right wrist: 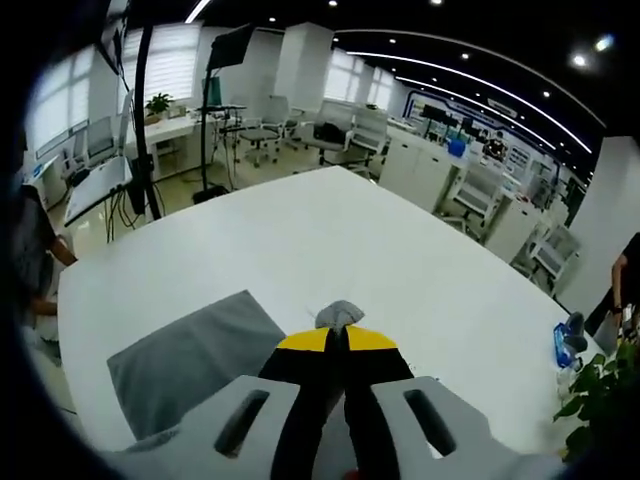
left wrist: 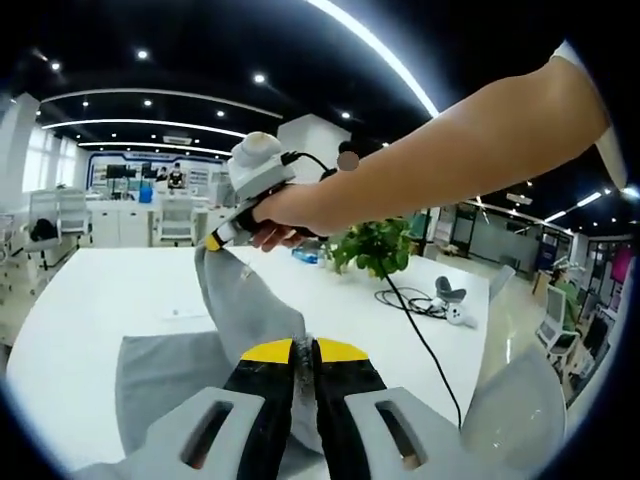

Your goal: Fold the towel on the table until its edges align and the towel forms a compact rectangular stack.

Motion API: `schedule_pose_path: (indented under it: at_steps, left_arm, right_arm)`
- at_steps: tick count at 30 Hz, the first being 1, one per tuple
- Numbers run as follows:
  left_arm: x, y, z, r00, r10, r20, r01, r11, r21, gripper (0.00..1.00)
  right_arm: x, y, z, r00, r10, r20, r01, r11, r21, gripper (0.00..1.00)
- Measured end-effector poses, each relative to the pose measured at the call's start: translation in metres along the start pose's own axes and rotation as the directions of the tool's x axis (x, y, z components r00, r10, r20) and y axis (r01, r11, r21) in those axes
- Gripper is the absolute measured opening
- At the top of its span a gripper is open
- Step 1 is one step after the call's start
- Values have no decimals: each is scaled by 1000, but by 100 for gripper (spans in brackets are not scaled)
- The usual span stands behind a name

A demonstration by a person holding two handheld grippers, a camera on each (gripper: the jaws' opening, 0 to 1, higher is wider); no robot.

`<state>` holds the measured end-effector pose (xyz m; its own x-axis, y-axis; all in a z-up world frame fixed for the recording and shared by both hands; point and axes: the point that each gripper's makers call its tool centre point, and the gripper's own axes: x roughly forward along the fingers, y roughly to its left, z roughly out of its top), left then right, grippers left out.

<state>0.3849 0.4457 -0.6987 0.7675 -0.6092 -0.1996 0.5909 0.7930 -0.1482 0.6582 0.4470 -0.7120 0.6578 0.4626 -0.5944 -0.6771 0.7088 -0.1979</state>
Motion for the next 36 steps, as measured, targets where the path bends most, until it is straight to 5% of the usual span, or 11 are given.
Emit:
schedule_pose_path:
  at_steps: [36]
  left_arm:
    - [-19,48,-55,992,105,-70,-107,994,-17,7]
  right_arm:
    - [46,43,-12,998,42,-48,-44,998,-45,1]
